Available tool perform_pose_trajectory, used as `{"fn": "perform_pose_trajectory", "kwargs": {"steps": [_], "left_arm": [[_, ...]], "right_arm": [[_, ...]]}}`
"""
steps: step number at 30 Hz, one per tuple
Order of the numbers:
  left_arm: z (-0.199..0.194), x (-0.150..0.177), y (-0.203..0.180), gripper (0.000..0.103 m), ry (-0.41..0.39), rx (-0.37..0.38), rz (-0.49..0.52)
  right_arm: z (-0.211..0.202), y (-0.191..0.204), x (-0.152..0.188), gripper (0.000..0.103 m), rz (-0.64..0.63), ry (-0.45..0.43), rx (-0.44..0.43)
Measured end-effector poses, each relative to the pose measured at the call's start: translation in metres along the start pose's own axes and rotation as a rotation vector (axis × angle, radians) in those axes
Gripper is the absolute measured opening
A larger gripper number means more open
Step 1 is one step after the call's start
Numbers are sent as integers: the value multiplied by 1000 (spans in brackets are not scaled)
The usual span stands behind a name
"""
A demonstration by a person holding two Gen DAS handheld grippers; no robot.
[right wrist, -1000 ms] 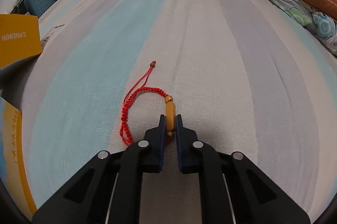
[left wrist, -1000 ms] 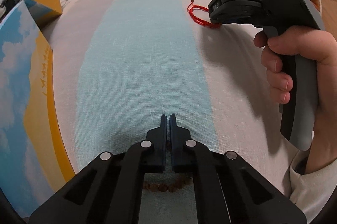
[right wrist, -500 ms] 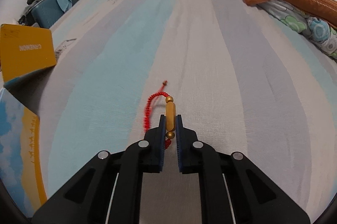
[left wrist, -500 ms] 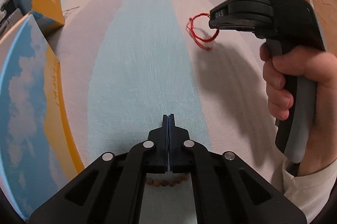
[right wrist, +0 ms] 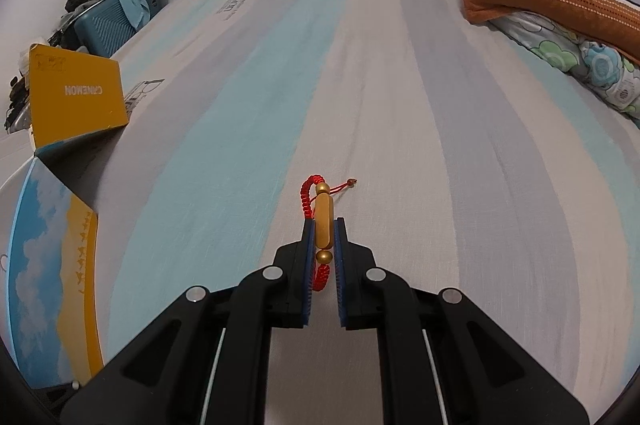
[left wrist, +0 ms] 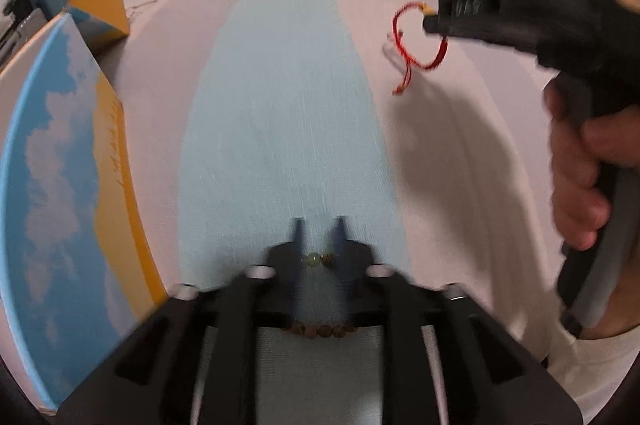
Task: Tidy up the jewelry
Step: 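Lift both held bracelets and carry them toward the white box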
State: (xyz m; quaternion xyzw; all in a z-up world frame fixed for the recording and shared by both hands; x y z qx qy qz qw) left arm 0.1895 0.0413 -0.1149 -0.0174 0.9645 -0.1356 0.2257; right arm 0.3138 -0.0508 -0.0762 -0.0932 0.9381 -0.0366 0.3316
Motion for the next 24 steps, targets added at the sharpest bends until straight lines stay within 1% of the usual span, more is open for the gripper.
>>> {"fn": "perform_pose_trajectory", "kwargs": {"steps": [1,2,4,7,9,11,12,13,14,15,16,17,19,21,24], "left_arm": [[4,1,1,37,11,-1,-3],[6,2,2,37,16,-5,-4],[12,3,4,54,35,-12,0],[21,5,4,64,72,-2,3],[26,6,3,66,86,-10,18],[28,7,3,66,86,-15,19],[28,7,3,65,86,-13,19],[28,7,4,59,86,-12,16],[27,7,5,52,86,-18,12],[27,8,5,41,89,-18,13],[26,8,5,31,90,-12,16],[26,8,3,27,94,-10,22],[25,11,3,15,94,-9,27],[25,10,3,8,94,-6,32],[24,10,4,7,89,-2,31]], "right_arm": [[0,-1,0,8,1,0,1],[0,-1,0,8,2,1,1],[2,-2,0,8,1,6,0],[3,-2,1,8,1,9,0],[3,-1,1,8,-2,9,0],[3,0,2,8,-5,9,-1],[2,0,2,8,-6,9,-2],[2,1,2,8,-7,9,-2],[2,0,2,8,-7,9,-1],[2,1,2,8,-7,8,2],[2,1,2,8,-8,8,3],[2,1,2,8,-8,9,2],[2,2,2,8,-9,8,2],[1,3,3,8,-10,7,2],[1,3,2,8,-10,6,3]]}}
Point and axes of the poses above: each gripper's, at about its wrist camera, not at the fingertips, and z roughly the way its jaws point, y to its left, x to its underside, the point moved 4 cm from there along z, roughly the way its jaws point, and after that the axes turned 15 degrees about x, right-handed, at the moved point
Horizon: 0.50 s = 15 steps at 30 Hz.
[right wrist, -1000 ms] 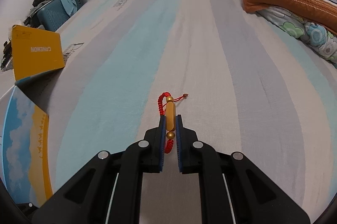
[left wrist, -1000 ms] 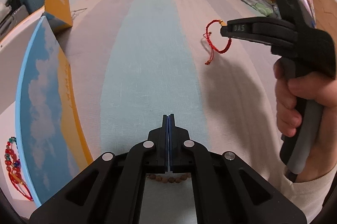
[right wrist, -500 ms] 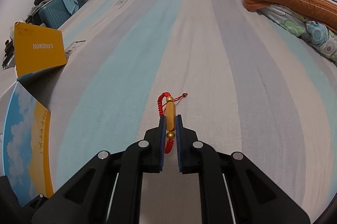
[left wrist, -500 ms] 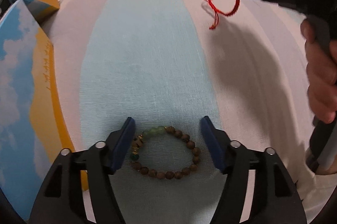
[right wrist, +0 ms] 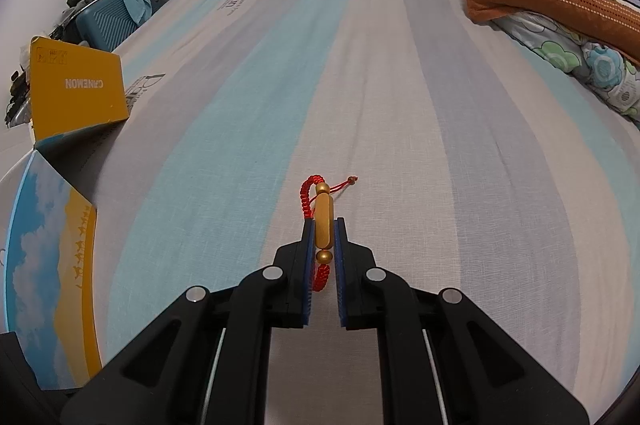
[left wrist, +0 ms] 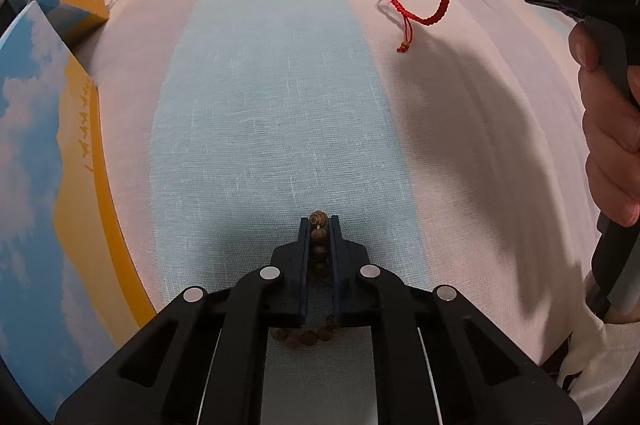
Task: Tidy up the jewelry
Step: 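Lift both held bracelets and carry them toward the white box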
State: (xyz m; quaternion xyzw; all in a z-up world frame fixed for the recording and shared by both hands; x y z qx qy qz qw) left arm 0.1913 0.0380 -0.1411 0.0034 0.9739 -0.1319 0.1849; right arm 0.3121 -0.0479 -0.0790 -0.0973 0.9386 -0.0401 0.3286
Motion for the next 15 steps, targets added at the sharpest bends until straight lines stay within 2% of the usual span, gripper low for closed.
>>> {"fn": "perform_pose_trajectory", "kwargs": {"steps": [15], "left_arm": [[-31,8,-29,7,-70,6,3]], "right_arm": [[-16,2,-3,8,-1,-33,-8]]}}
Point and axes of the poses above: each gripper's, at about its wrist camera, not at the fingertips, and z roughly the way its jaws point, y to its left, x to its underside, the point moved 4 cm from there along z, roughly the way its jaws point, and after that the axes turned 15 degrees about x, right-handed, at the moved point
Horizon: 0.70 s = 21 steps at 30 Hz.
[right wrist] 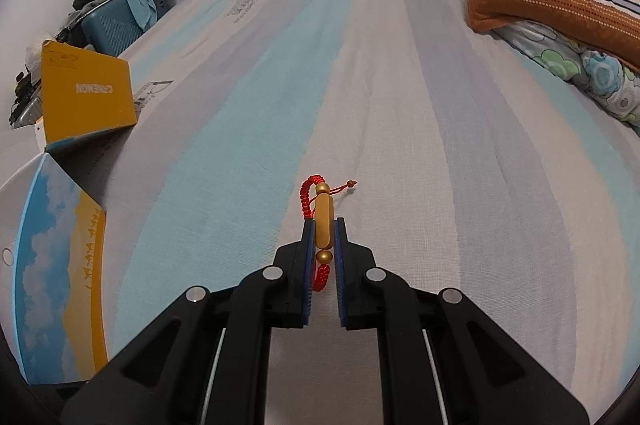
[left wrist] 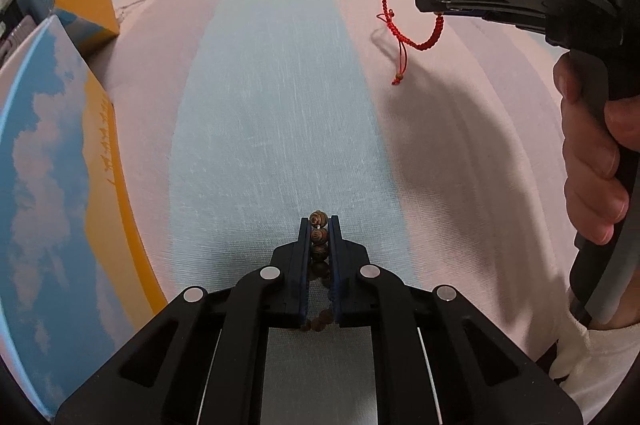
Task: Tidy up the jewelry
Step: 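Lift both held bracelets and carry them toward the white box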
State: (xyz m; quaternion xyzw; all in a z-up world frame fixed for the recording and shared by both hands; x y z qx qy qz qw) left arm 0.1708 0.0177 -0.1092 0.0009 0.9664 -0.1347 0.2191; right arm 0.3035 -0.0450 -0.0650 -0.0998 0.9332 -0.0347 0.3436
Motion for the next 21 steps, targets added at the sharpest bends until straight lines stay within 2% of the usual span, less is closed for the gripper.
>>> {"fn": "perform_pose_trajectory", "kwargs": {"steps": [14,21], "left_arm": [[-52,-3,-10,7,-100,-33,-5],[-94,-21,-5,7,-176,-17,-15]], "right_arm": [[-42,-8,11,8,11,-23,-12],[-80,-16,22,8,42,-17,-36]]}}
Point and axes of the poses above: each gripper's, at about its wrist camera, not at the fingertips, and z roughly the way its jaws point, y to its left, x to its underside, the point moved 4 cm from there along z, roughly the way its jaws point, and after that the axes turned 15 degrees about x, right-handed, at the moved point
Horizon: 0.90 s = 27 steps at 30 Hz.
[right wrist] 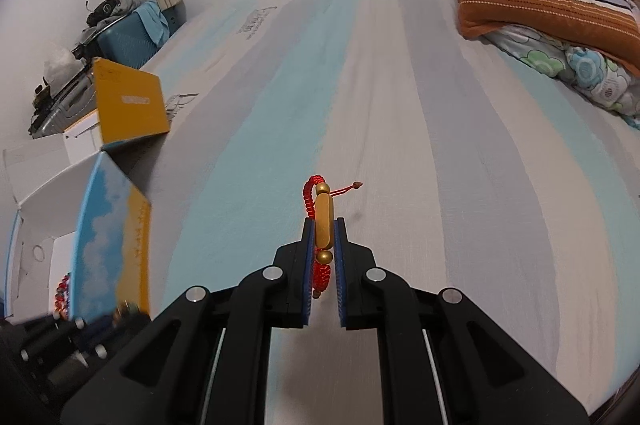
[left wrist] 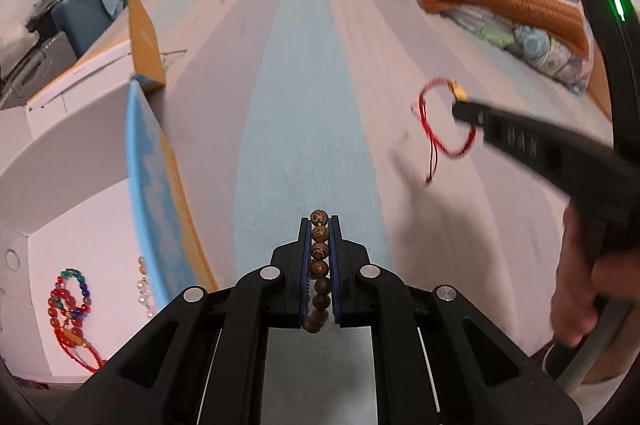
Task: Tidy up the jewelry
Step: 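Lift both held bracelets and carry them toward the white box, then lower both bracelets into the white box and open both tools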
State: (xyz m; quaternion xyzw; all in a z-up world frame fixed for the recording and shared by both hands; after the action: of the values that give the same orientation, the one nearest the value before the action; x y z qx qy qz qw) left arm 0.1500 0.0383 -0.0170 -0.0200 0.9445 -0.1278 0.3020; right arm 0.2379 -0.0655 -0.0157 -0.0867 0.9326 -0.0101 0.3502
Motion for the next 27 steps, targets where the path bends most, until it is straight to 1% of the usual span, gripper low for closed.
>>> {"fn": "perform_pose_trajectory", "kwargs": {"steps": [3,12,18,21,27], "left_arm": [[-13,-2,6,7,-13,6,-10],[-85,-9,27,7,-98,-7,-37],[-121,-11,51,8,-142,-44,-56],[-136,-8,71,8,-156,-74,-73],[-167,2,123,8,-175,-136,-125]], "right_arm": [[-17,2,4,8,-1,-3,-12],[-83,21,-5,8,-11,-69,-26],[-112,59,-10,8,-53,-98,-47],[-121,83,-9,8,-80,-107,-68],[-136,139,-8,8,-135,-124,-122]]}}
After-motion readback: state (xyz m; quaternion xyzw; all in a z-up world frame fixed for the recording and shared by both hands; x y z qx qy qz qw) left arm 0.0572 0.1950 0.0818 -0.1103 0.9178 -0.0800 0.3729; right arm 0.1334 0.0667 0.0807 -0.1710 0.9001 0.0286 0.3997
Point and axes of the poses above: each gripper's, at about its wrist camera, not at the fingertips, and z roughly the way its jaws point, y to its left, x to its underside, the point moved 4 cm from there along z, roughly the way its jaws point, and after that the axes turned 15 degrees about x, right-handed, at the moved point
